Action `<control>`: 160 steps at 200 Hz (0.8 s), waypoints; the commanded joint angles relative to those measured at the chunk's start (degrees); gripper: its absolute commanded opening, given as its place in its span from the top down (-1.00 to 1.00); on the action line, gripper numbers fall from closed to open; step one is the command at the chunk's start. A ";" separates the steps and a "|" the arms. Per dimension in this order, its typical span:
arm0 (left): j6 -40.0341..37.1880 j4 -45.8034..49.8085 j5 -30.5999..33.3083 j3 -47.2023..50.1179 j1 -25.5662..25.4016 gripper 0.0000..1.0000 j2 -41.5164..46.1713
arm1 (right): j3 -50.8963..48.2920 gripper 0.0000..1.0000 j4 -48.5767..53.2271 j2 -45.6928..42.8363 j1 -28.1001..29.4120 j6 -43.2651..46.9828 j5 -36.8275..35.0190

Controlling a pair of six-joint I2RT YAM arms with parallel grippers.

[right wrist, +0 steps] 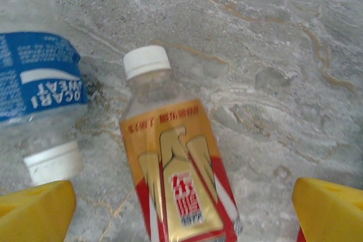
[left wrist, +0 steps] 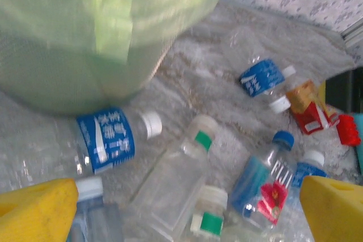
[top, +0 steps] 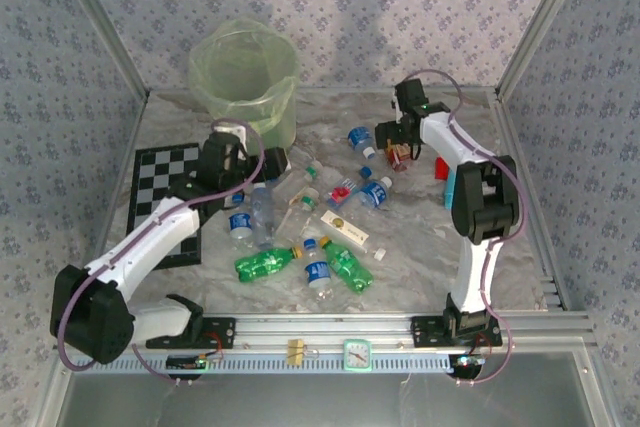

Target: Put the plastic bottles in the bin

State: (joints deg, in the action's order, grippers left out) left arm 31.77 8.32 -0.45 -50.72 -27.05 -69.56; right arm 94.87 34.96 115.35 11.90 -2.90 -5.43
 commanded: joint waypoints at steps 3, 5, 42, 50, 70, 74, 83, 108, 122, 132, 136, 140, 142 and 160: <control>4.35 -6.31 -2.23 2.82 -0.98 -1.00 1.78 | 6.36 -0.96 5.35 5.12 -2.17 2.63 6.01; 4.33 -6.30 -2.26 2.97 -1.05 -1.00 1.73 | 6.95 -0.96 5.64 5.67 -2.28 2.63 6.30; 4.43 -5.57 -2.89 3.53 -2.39 -1.00 -0.25 | 15.08 -0.85 9.99 12.79 -2.99 3.13 10.59; 4.52 -5.75 -2.98 3.53 -2.47 -1.00 -0.72 | 16.57 -0.83 10.95 14.14 -2.99 3.37 10.44; 4.42 -5.94 -3.25 3.25 -2.63 -1.00 -1.80 | 19.31 -0.80 12.75 16.53 -2.81 3.42 9.41; 4.44 -6.02 -3.31 3.09 -2.66 -1.00 -2.09 | 19.67 -0.80 12.84 16.87 -2.84 3.33 8.95; 4.36 -6.16 -3.46 2.91 -2.72 -1.00 -2.54 | 20.38 -0.79 13.27 17.71 -2.71 3.32 8.35; 4.35 -6.55 -3.51 2.82 -2.99 -1.00 -3.64 | 22.09 -0.76 14.44 19.53 -2.23 3.42 6.66; 4.35 -6.69 -3.59 2.73 -3.10 -1.00 -3.94 | 22.46 -0.75 14.87 20.13 -1.75 3.42 5.43; 4.27 -6.73 -3.59 2.73 -3.19 -1.00 -4.02 | 22.33 -0.74 15.17 20.46 -1.55 3.34 4.96; 4.27 -6.67 -3.54 2.73 -3.13 -1.00 -4.02 | 22.29 -0.74 15.33 20.46 -1.53 3.29 4.84; 4.19 -6.52 -3.51 2.69 -3.18 -1.00 -4.01 | 22.24 -0.73 15.48 20.53 -1.51 3.25 4.61; 4.18 -6.48 -3.51 2.70 -3.18 -1.00 -3.98 | 22.21 -0.72 15.60 20.57 -1.46 3.18 4.55; 4.09 -5.96 -3.18 2.97 -3.18 -1.00 -3.36 | 21.51 -0.64 15.80 20.34 -1.55 2.99 4.49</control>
State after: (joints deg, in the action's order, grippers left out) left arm 35.66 3.16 -3.42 -46.94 -29.93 -73.34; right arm 115.18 47.94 134.54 10.07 -0.38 0.62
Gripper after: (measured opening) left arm 0.997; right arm 0.845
